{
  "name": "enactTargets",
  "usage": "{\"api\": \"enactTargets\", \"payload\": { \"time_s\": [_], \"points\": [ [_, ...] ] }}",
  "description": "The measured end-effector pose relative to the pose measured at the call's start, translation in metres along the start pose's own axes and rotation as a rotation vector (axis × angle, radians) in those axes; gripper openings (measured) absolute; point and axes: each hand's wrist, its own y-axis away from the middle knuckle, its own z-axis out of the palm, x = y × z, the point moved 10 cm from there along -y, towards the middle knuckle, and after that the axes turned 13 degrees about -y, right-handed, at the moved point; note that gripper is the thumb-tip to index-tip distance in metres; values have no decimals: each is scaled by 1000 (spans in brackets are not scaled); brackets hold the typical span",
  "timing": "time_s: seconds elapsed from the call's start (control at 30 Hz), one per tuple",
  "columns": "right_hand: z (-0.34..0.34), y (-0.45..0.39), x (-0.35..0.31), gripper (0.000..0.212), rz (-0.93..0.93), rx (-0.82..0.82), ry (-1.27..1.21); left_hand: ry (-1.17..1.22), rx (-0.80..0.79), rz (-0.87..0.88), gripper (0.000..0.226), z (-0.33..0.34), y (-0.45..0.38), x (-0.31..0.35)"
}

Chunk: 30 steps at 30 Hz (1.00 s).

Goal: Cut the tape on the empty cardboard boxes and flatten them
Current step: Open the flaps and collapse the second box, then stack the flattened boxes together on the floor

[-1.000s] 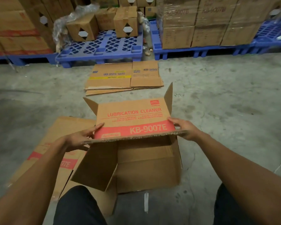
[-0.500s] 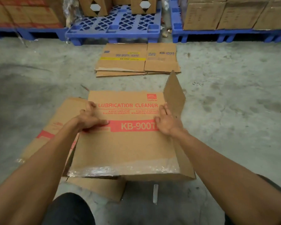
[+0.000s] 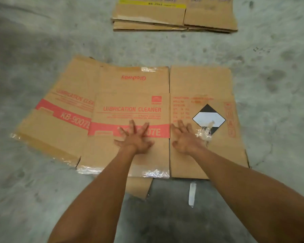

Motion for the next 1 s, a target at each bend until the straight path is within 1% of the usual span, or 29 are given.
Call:
{"api": "enactTargets", "payload": {
  "time_s": [0.07,0.2,0.27,0.33,0.4,0.43,0.47,0.5,0.53,0.57,0.6,0.67,0.7,0.73,0.77,0.8,0.83,0.87,0.9,0.93,0.97,1.0],
  "points": [
    [2,3,0,78,3,72,38,-33,58,-66,86,5,-1,4],
    [-6,8,-6,74,-46,205,-72,-19,139,-80,85,2,0,3],
    [-10,22,3,64,-80,345,-146,-53,284,-79,77,3,13,4],
    [-1,42,25,55,-51,475,-206,-27,481,-60,63,13,36,1],
    [13,65,50,52,30,559,-226,97,662,-26,48,26,68,-1],
    [20,74,62,52,88,584,-233,134,734,-35,39,34,83,-1],
    [24,85,72,51,137,624,-252,150,767,-82,32,43,98,-1],
    [25,96,80,50,185,667,-275,170,777,-151,28,51,108,-3],
    [28,107,90,48,245,706,-330,234,765,-246,29,58,117,-6],
    [31,119,102,47,340,740,-447,349,732,-355,37,66,124,-12],
    [36,130,116,48,463,774,-608,504,683,-468,49,75,128,-20],
    [56,155,143,59,739,840,-1005,861,593,-692,73,89,139,-31],
    [66,168,151,65,858,883,-1199,1040,574,-813,79,94,145,-37],
    [72,178,158,66,924,916,-1335,1198,557,-927,83,98,150,-41],
    [79,176,160,60,895,937,-1586,1324,532,-1008,86,102,152,-45],
    [77,171,157,50,764,980,-1889,1417,491,-1052,87,103,157,-46],
    [73,163,152,41,706,945,-2088,1475,458,-1059,86,106,155,-49],
    [67,159,152,40,704,944,-2135,1544,431,-1024,85,109,150,-51],
    [68,165,155,46,735,1047,-2215,1654,410,-969,83,116,139,-56],
    [64,169,157,52,797,997,-2066,1784,388,-900,78,118,130,-57],
    [62,170,152,53,802,944,-2101,1892,354,-801,67,115,121,-53],
    [55,166,144,53,754,898,-2069,1956,324,-692,51,108,114,-50]
  ]
}}
